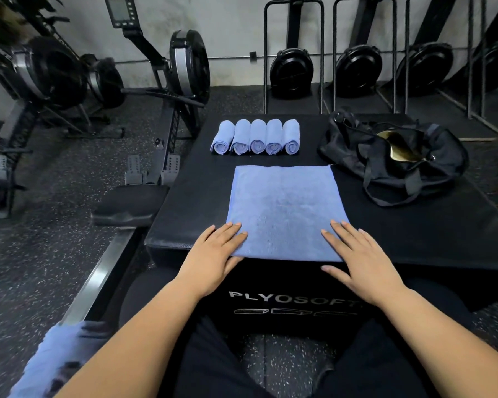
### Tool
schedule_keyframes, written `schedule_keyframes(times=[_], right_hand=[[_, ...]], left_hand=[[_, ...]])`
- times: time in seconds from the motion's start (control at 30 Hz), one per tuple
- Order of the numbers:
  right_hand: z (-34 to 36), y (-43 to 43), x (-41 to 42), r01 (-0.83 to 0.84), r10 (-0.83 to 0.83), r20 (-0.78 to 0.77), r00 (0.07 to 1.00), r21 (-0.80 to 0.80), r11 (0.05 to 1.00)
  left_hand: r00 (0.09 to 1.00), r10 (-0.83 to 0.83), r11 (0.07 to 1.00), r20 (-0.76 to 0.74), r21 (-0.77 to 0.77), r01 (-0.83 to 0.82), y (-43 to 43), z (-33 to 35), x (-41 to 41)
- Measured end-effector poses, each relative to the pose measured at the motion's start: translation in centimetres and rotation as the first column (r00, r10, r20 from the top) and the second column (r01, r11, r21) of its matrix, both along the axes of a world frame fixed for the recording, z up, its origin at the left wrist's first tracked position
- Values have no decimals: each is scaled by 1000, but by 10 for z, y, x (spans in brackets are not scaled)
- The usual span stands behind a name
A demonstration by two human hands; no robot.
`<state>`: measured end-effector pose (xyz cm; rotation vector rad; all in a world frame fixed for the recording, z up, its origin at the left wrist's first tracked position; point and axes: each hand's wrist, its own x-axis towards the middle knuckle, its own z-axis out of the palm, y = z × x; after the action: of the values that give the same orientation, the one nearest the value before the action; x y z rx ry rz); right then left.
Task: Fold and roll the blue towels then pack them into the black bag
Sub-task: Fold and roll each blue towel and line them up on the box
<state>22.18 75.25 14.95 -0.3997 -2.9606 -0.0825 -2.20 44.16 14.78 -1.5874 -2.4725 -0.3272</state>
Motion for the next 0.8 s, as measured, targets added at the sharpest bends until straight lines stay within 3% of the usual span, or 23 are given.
schedule_keyframes(times=[0.2,0.33,0.47,0.6,0.8], right_hand=[[-2,1,7,-7,-41,-228,973,-204,979],[6,3,13,55,-193,-362,912,-359,932],[9,3,18,107,-328,-377,866,-501,859],[22,0,20,160,-490,-321,811,-683,713],[30,0,23,84,-520,-333,787,-776,624]], left_hand=[[991,-9,969,135,245,-25,-13,7,-5],[958,53,930,281,335,-150,-18,15,0],[889,110,908,444,319,-272,-19,21,4],[804,133,886,580,295,-359,-18,26,7],[723,115,846,681,315,-431,-17,32,6]])
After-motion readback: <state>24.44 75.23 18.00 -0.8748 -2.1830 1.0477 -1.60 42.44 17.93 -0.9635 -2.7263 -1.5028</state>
